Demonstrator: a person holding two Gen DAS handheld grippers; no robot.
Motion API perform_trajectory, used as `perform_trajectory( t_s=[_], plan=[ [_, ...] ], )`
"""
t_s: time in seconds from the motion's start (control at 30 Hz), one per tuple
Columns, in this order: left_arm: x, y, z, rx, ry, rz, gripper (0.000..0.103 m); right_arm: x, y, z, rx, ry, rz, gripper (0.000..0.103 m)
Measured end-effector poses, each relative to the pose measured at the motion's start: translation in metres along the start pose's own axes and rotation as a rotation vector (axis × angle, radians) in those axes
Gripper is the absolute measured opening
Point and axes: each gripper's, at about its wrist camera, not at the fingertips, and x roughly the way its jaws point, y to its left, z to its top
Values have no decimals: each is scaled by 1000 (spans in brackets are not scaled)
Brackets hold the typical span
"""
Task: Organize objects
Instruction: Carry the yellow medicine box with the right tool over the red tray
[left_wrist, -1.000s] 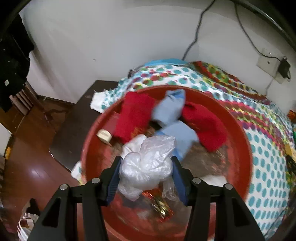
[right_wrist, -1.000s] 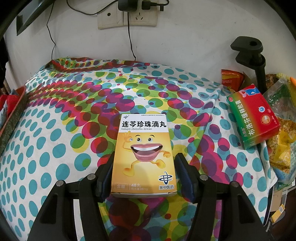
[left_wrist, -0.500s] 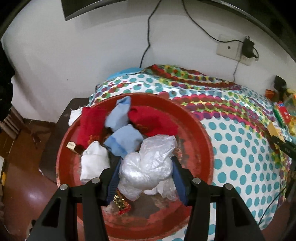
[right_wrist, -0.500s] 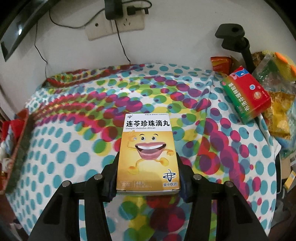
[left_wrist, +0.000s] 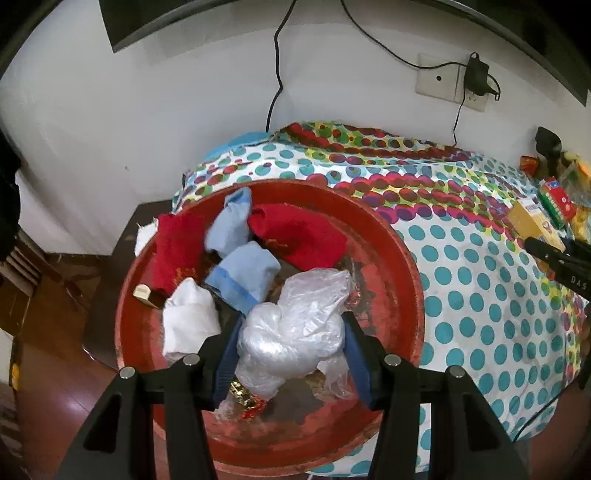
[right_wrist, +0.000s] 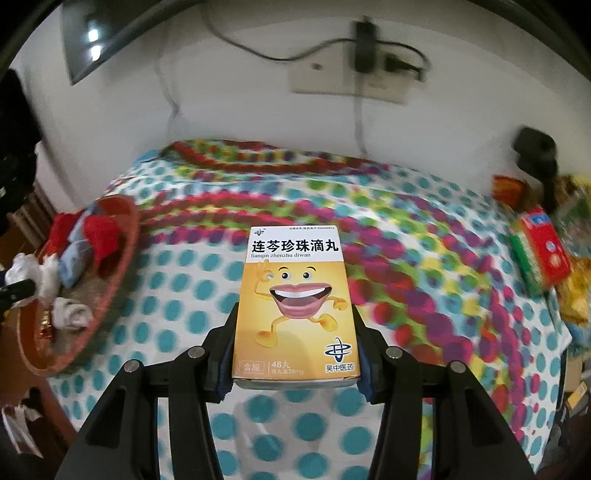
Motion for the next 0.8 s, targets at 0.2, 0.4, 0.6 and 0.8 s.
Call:
perform_trajectory(
  t_s=[0.2, 0.4, 0.6, 0.8],
  plan=[
    [-6, 10, 0, -28, -2, -26, 53, -1, 44, 11, -63, 3, 45, 48],
    [-6, 18, 1, -58, 9, -40, 54, 2, 89, 18, -126, 13, 94, 48],
    [-4, 27, 0, -83, 23, -65, 54, 9, 129, 19, -177, 20, 139, 48],
    [0, 35, -2, -95, 33, -64, 54, 16, 164, 20, -217, 36, 179, 48]
  ],
)
